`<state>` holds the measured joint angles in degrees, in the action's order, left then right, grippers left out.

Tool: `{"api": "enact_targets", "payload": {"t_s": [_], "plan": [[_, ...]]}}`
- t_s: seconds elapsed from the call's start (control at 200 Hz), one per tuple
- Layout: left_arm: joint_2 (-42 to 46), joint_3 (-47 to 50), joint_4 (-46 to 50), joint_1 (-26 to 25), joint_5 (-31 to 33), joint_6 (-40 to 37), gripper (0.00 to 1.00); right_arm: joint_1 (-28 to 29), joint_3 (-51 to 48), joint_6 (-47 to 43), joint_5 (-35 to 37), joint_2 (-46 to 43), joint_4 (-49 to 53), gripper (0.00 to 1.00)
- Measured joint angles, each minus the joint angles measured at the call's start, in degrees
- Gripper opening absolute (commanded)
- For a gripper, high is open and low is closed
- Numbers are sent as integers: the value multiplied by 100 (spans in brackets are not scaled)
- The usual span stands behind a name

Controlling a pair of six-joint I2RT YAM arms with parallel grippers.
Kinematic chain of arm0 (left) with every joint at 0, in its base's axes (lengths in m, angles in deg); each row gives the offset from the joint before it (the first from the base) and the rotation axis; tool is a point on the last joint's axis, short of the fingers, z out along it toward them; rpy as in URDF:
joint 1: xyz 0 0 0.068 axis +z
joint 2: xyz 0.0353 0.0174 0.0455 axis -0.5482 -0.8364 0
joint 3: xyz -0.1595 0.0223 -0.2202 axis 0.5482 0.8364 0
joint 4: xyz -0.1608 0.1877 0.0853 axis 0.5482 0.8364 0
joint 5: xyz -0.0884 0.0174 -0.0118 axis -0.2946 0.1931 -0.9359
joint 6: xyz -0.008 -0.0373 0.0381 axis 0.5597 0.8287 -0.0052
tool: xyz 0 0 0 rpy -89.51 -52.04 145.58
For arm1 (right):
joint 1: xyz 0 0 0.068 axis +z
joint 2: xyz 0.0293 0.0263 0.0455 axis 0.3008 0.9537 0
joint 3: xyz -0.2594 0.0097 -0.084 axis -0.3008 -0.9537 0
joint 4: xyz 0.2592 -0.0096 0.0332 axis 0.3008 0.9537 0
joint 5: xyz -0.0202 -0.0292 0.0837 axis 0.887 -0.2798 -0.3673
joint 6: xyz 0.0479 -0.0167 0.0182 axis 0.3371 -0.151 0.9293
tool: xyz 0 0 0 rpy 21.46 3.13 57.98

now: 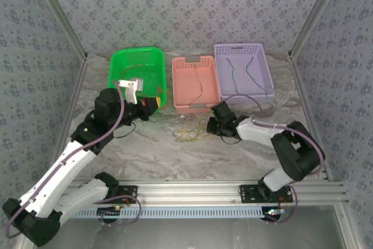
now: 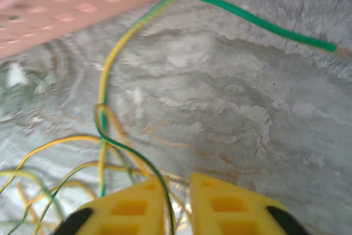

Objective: Untangle the cables

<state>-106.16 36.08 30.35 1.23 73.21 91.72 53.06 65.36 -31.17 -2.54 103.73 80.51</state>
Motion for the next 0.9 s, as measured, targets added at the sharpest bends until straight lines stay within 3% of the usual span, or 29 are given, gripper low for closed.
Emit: {"api": "enact_targets", "payload": {"t_s": [0.205, 0.375, 0.55, 0.899], "plan": [[4, -33, 37, 127, -315, 146, 0, 240, -2, 59, 282, -2087, 640, 56], [4, 129, -149, 127, -581, 256, 0, 262, 133, 337, 190, -3331, 977, 62], [15, 409, -439, 127, -852, 356, 0, 262, 511, 785, -393, -3143, 822, 65], [273, 1034, -1156, 127, -1091, 555, 0, 560, 549, 3047, -1602, -1790, -1335, 69]]}}
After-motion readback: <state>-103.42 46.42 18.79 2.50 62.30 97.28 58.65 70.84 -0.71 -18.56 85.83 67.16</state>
